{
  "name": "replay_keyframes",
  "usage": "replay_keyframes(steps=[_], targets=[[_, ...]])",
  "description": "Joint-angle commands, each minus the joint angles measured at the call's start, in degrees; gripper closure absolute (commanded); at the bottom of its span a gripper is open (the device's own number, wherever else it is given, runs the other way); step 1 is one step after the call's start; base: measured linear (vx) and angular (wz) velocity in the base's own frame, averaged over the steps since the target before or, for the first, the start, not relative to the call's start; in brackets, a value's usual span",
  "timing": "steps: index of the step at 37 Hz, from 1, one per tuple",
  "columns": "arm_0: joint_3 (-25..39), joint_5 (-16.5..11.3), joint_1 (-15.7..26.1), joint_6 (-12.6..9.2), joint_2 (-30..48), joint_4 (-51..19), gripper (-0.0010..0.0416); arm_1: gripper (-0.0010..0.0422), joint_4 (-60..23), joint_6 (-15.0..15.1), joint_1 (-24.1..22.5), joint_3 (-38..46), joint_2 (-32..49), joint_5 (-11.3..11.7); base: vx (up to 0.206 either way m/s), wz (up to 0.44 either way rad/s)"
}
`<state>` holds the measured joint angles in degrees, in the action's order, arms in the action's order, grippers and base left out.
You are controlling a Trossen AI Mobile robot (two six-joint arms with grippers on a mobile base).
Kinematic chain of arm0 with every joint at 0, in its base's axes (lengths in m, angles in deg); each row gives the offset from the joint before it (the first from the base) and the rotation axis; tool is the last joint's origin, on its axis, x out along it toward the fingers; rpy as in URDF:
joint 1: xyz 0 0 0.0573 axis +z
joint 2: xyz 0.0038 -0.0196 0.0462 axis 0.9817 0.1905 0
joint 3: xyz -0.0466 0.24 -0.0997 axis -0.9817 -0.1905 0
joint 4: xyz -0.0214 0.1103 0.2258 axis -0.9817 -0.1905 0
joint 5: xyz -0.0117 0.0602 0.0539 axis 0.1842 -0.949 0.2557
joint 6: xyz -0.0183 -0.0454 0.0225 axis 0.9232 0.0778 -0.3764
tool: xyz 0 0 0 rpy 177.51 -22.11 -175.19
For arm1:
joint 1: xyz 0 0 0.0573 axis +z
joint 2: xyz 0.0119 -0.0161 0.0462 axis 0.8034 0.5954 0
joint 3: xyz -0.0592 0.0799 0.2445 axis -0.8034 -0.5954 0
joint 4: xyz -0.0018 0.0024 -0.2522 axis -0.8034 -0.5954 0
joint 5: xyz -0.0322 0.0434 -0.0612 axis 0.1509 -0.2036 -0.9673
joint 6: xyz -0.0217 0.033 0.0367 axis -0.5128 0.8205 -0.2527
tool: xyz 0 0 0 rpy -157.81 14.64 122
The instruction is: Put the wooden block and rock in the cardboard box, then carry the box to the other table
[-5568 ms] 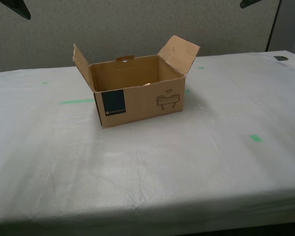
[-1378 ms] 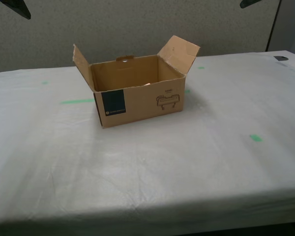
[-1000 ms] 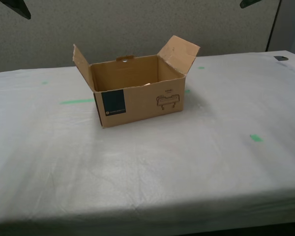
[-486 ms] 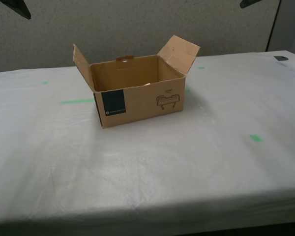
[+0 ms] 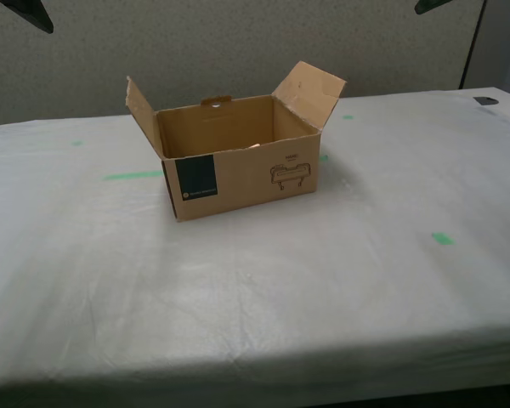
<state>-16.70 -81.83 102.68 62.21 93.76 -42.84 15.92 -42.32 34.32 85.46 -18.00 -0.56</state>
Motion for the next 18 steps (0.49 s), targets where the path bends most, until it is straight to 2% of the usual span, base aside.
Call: replay_keyframes(steps=[1, 18], targets=[[0.02, 0.04, 0.02, -0.13, -0.04, 0.00, 0.0018, 0.0021, 0.02, 0.17, -0.02, 0.04, 0.02, 0.04, 0.000, 0.000], [0.02, 0.04, 0.02, -0.13, -0.04, 0.00, 0.0019, 0.0021, 0.02, 0.17, -0.02, 0.04, 0.02, 0.04, 0.000, 0.000]])
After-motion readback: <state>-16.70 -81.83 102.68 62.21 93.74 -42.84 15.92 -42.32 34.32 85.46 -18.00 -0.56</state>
